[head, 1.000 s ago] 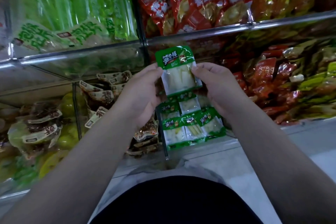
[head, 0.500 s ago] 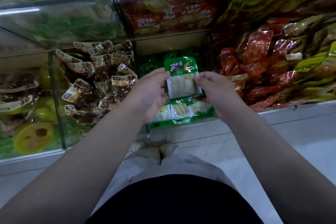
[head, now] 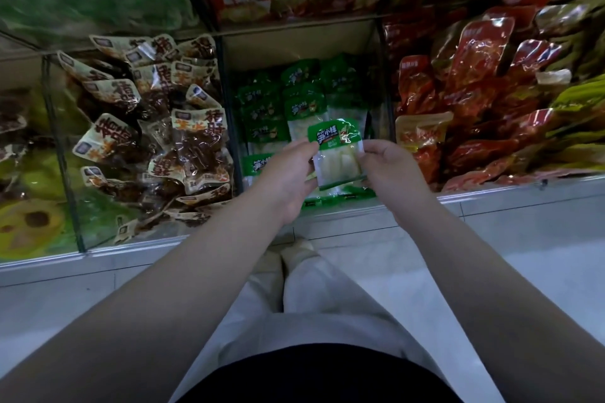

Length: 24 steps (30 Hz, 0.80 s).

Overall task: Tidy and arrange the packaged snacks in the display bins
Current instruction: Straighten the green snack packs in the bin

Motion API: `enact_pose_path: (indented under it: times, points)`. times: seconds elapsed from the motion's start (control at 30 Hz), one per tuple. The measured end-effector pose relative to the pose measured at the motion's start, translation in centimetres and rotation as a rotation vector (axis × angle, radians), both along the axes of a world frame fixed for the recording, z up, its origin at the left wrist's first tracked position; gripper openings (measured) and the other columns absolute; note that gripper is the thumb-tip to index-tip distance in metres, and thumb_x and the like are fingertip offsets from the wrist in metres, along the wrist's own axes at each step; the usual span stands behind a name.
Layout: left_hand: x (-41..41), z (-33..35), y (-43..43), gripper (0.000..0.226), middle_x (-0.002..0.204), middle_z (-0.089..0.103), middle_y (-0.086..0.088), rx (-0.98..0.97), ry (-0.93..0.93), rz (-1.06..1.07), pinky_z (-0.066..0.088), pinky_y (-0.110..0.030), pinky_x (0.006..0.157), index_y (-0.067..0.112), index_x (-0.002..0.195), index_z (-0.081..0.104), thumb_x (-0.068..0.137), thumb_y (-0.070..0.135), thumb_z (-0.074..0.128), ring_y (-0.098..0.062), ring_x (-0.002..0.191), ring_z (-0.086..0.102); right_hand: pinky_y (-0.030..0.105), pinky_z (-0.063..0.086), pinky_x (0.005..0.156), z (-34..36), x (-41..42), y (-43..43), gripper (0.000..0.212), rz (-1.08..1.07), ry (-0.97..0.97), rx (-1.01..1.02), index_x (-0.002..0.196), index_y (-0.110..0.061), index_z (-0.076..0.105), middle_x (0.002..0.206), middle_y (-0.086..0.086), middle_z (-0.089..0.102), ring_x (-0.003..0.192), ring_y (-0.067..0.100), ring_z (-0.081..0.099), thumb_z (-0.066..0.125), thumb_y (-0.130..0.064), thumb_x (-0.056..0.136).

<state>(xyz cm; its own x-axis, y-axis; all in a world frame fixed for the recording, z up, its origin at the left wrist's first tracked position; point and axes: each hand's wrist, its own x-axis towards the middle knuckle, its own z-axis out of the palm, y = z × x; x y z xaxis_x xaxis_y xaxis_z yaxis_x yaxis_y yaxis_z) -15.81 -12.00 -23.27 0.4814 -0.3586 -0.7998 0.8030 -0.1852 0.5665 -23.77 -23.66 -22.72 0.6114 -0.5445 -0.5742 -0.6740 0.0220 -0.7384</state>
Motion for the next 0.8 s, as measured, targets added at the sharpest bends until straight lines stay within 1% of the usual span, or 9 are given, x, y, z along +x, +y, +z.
enact_pose_path:
  times: [0.07,0.13,0.2,0.3,0.43,0.53,0.63,0.73,0.8]
  points:
    - [-0.4,-0.5,-0.5,0.028,0.131,0.056,-0.009,0.017,0.024,0.022,0.043,-0.042,0.108,0.012,0.129,0.048,0.102,0.017,0.045,-0.020,0.109,0.059,0.034,0.052,0.076,-0.5,-0.4,0.0,0.021,0.051,0.009,-0.047,0.113,-0.016,0.063,0.098,0.000,0.070,0.086,0.016,0.063,0.051,-0.016,0.097]
    - [-0.6,-1.1,-1.1,0.012,0.134,0.055,-0.009,0.035,0.034,0.024,0.041,-0.044,0.109,0.019,0.113,0.051,0.102,0.017,0.045,-0.021,0.114,0.058,0.031,0.051,0.084,-1.0,-0.6,-0.1,0.020,0.096,0.019,-0.064,0.114,-0.017,0.062,0.107,0.001,0.069,0.097,0.015,0.064,0.051,-0.015,0.097]
    - [-0.6,-2.1,-1.3,0.021,0.139,0.053,-0.009,0.049,0.025,0.009,0.037,-0.046,0.111,0.017,0.122,0.053,0.102,0.020,0.046,-0.023,0.127,0.051,0.033,0.050,0.090,-1.2,-0.6,-0.1,0.023,0.115,0.035,-0.071,0.117,-0.016,0.063,0.111,0.002,0.069,0.103,0.016,0.063,0.050,-0.014,0.097]
    - [-0.7,-2.9,-1.7,0.040,0.139,0.052,-0.010,0.078,0.004,-0.045,0.038,-0.046,0.110,0.010,0.139,0.044,0.101,0.024,0.046,-0.024,0.127,0.050,0.028,0.046,0.090,-1.4,-0.6,-0.2,0.028,0.123,0.051,-0.091,0.123,-0.008,0.060,0.117,0.009,0.066,0.106,0.017,0.060,0.050,-0.013,0.097]
    - [-0.7,-3.2,-2.3,0.040,0.136,0.050,-0.005,0.070,0.006,-0.096,0.033,-0.043,0.115,0.011,0.140,0.042,0.103,0.026,0.043,-0.017,0.125,0.047,0.025,0.041,0.097,-1.5,-0.3,-0.4,0.037,0.082,0.046,-0.072,0.133,0.001,0.050,0.135,0.013,0.056,0.119,0.017,0.055,0.050,-0.010,0.098]
    - [-0.5,-3.1,-3.0,0.055,0.159,0.024,-0.004,0.044,0.044,-0.119,0.022,-0.039,0.118,0.012,0.152,0.023,0.104,0.032,0.040,-0.019,0.145,0.025,0.020,0.036,0.101,-1.2,0.2,-0.4,0.046,0.042,0.021,-0.043,0.143,-0.008,0.042,0.143,0.004,0.050,0.124,0.010,0.049,0.051,-0.013,0.098]
    - [-0.3,-2.6,-3.6,0.059,0.162,0.016,-0.005,0.010,0.090,-0.152,0.020,-0.038,0.117,0.016,0.154,0.017,0.104,0.040,0.036,-0.018,0.148,0.017,0.018,0.036,0.098,-0.4,0.7,-0.6,0.045,-0.005,-0.012,-0.020,0.143,-0.012,0.044,0.140,0.000,0.053,0.118,0.004,0.049,0.051,-0.017,0.099]
    - [-0.1,-2.0,-3.5,0.059,0.162,0.016,-0.005,-0.027,0.073,-0.162,0.017,-0.038,0.118,0.016,0.155,0.016,0.104,0.043,0.030,-0.017,0.149,0.015,0.008,0.039,0.087,0.7,1.4,-0.7,0.040,-0.030,-0.046,-0.007,0.139,-0.015,0.049,0.126,-0.009,0.055,0.112,0.000,0.049,0.050,-0.024,0.100]
    - [0.3,-1.4,-3.0,0.059,0.162,0.017,-0.003,-0.053,0.036,-0.146,0.015,-0.038,0.119,0.015,0.155,0.016,0.105,0.044,0.026,-0.016,0.148,0.016,0.012,0.041,0.093,1.5,2.1,-0.6,0.037,-0.051,-0.077,0.011,0.136,-0.018,0.052,0.127,-0.010,0.056,0.114,0.001,0.051,0.049,-0.028,0.100]
